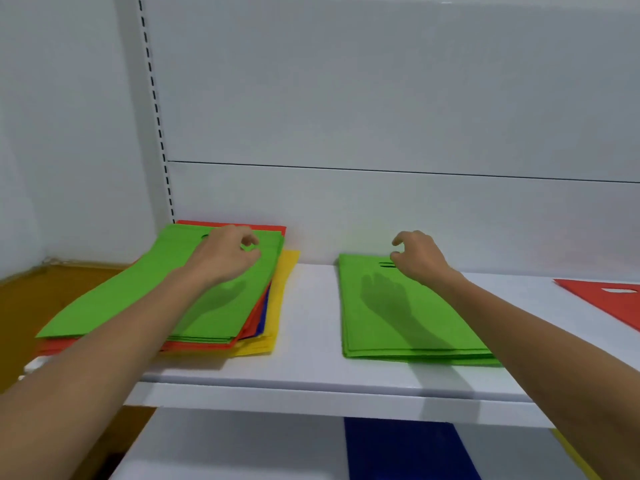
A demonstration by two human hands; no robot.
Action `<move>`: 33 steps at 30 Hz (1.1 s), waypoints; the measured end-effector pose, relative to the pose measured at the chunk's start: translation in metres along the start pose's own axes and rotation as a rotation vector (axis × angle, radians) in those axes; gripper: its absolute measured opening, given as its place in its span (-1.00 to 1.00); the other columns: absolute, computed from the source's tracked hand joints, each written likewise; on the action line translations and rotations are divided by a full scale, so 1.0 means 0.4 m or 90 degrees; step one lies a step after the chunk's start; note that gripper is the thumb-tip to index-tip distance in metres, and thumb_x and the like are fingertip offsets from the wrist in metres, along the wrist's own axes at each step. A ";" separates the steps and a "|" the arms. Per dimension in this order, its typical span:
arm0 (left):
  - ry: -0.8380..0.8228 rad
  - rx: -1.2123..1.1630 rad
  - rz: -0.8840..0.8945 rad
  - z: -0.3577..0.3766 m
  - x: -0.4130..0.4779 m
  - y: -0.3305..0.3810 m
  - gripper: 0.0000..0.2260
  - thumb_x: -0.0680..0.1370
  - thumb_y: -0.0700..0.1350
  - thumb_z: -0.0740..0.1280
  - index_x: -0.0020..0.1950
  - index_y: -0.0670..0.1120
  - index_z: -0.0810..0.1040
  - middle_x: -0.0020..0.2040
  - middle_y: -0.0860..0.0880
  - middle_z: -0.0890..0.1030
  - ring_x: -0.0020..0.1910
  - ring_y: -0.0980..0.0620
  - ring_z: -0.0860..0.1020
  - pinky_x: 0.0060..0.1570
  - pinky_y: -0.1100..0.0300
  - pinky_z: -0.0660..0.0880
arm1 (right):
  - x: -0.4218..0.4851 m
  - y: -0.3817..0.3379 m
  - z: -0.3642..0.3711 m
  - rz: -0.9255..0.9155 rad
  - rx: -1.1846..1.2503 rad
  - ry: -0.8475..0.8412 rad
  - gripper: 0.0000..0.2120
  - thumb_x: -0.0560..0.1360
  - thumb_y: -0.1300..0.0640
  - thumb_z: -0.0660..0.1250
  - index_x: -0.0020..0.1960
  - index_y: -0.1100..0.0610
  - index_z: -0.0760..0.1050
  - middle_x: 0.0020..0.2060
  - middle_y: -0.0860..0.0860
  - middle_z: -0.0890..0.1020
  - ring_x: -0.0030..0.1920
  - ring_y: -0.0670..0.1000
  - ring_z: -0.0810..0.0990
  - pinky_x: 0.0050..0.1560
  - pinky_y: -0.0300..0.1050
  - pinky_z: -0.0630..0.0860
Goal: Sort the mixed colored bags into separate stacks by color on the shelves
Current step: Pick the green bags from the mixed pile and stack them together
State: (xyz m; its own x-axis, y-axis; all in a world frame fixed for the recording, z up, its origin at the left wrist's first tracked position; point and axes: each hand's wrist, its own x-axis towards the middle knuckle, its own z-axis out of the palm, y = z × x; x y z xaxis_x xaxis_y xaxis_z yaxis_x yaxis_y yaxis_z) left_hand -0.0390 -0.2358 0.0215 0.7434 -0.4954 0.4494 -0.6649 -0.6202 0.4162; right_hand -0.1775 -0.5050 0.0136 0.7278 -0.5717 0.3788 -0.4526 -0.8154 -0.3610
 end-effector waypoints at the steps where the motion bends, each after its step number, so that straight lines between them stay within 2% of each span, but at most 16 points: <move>1: 0.001 0.004 -0.011 -0.023 -0.003 -0.038 -0.77 0.50 -0.14 0.31 0.14 -0.13 0.57 0.14 -0.09 0.59 0.10 -0.08 0.53 0.12 0.10 0.44 | -0.001 -0.039 0.008 -0.010 0.007 0.004 -0.65 0.51 0.20 0.24 0.29 0.21 0.44 0.26 0.19 0.46 0.24 0.19 0.44 0.20 0.02 0.41; 7: -0.011 0.040 -0.067 -0.136 -0.042 -0.265 -0.76 0.50 -0.14 0.33 0.15 -0.13 0.57 0.13 -0.12 0.60 0.09 -0.09 0.54 0.14 0.09 0.44 | -0.005 -0.267 0.068 -0.043 0.028 0.001 -0.63 0.50 0.20 0.21 0.30 0.18 0.43 0.26 0.15 0.48 0.27 0.13 0.43 0.18 -0.06 0.39; 13: -0.041 0.063 -0.113 -0.196 -0.067 -0.451 -0.76 0.48 -0.10 0.35 0.12 -0.13 0.57 0.09 -0.15 0.61 0.07 -0.10 0.55 0.10 0.10 0.46 | -0.028 -0.435 0.134 -0.035 0.039 -0.043 -0.65 0.50 0.17 0.21 0.27 0.17 0.44 0.19 0.16 0.53 0.17 0.16 0.50 0.09 -0.05 0.46; 15: -0.074 0.092 -0.125 -0.195 -0.072 -0.490 -0.74 0.51 -0.01 0.33 0.11 -0.12 0.56 0.11 -0.15 0.61 0.10 -0.11 0.54 0.07 0.12 0.45 | -0.036 -0.475 0.162 -0.022 0.028 -0.090 -0.74 0.50 0.16 0.21 0.14 0.23 0.47 0.09 0.20 0.54 0.12 0.19 0.50 0.00 -0.06 0.49; 16: -0.091 0.100 -0.125 -0.190 -0.075 -0.503 -0.74 0.52 0.03 0.30 0.08 -0.12 0.58 0.09 -0.15 0.62 0.08 -0.11 0.55 0.02 0.12 0.45 | -0.043 -0.493 0.176 -0.011 0.015 -0.112 -0.84 0.51 0.16 0.21 -0.03 0.25 0.47 -0.03 0.20 0.53 0.04 0.19 0.51 -0.10 -0.10 0.48; 17: -0.102 0.104 -0.122 -0.184 -0.077 -0.512 -0.73 0.53 0.06 0.29 0.03 -0.12 0.59 0.04 -0.16 0.63 0.03 -0.11 0.56 -0.04 0.13 0.44 | -0.054 -0.513 0.187 0.004 0.005 -0.134 -0.84 0.52 0.18 0.20 -0.20 0.24 0.40 -0.13 0.19 0.50 -0.05 0.18 0.50 -0.19 -0.14 0.44; 18: -0.102 0.104 -0.115 -0.176 -0.077 -0.519 -0.71 0.53 0.07 0.27 0.00 -0.13 0.61 0.01 -0.16 0.64 0.00 -0.11 0.56 -0.07 0.13 0.44 | -0.063 -0.529 0.203 0.019 -0.006 -0.152 -0.79 0.53 0.19 0.19 -0.26 0.23 0.35 -0.15 0.19 0.48 -0.10 0.17 0.50 -0.21 -0.14 0.43; 19: -0.093 0.104 -0.110 -0.168 -0.077 -0.523 -0.69 0.54 0.08 0.26 -0.01 -0.14 0.62 0.00 -0.16 0.64 -0.01 -0.12 0.56 -0.08 0.12 0.45 | -0.073 -0.542 0.218 0.035 -0.013 -0.166 -0.81 0.54 0.19 0.18 -0.20 0.26 0.39 -0.09 0.23 0.49 -0.08 0.19 0.53 -0.15 -0.10 0.46; 20: -0.079 0.106 -0.113 -0.161 -0.076 -0.525 -0.67 0.55 0.09 0.24 0.02 -0.15 0.62 0.02 -0.16 0.63 0.01 -0.13 0.56 -0.05 0.10 0.47 | -0.080 -0.549 0.237 0.048 -0.021 -0.167 -0.81 0.56 0.18 0.18 -0.06 0.31 0.44 0.02 0.26 0.50 0.01 0.22 0.54 -0.04 -0.06 0.47; 21: -0.064 0.110 -0.125 -0.155 -0.074 -0.526 -0.64 0.55 0.11 0.22 0.05 -0.15 0.60 0.05 -0.17 0.62 0.05 -0.15 0.56 -0.02 0.08 0.47 | -0.091 -0.555 0.253 0.066 -0.027 -0.159 -0.75 0.56 0.16 0.17 0.10 0.33 0.44 0.13 0.27 0.49 0.11 0.24 0.53 0.05 -0.04 0.46; 23: -0.044 0.119 -0.155 -0.140 -0.073 -0.528 -0.60 0.55 0.15 0.20 0.08 -0.16 0.58 0.09 -0.18 0.59 0.09 -0.18 0.54 0.01 0.05 0.47 | -0.111 -0.562 0.284 0.105 -0.033 -0.120 -0.67 0.57 0.14 0.14 0.24 0.32 0.39 0.22 0.24 0.46 0.22 0.23 0.47 0.15 -0.02 0.43; 27: -0.015 0.077 -0.181 -0.117 -0.073 -0.534 -0.61 0.51 0.18 0.27 0.04 -0.14 0.57 0.09 -0.14 0.56 0.09 -0.15 0.52 -0.03 0.08 0.44 | -0.132 -0.562 0.322 0.132 -0.002 0.002 -0.67 0.57 0.13 0.12 0.23 0.33 0.36 0.20 0.23 0.44 0.24 0.22 0.41 0.16 0.03 0.39; 33: 0.037 0.011 -0.180 -0.105 -0.066 -0.538 -0.64 0.46 0.11 0.37 0.10 -0.12 0.53 0.09 -0.11 0.56 0.08 -0.10 0.52 -0.03 0.09 0.42 | -0.131 -0.551 0.336 0.114 0.027 0.064 -0.69 0.56 0.10 0.22 0.19 0.28 0.30 0.15 0.19 0.48 0.17 0.23 0.46 0.01 0.04 0.41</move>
State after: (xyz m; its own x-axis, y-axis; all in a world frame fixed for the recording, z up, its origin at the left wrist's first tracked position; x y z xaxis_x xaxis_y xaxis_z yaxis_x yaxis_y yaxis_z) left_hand 0.0814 -0.0640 -0.0468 0.8931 -0.2662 0.3627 -0.4306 -0.7394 0.5176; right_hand -0.0463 -0.2829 -0.0412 0.5818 -0.7152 0.3873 -0.5467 -0.6964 -0.4648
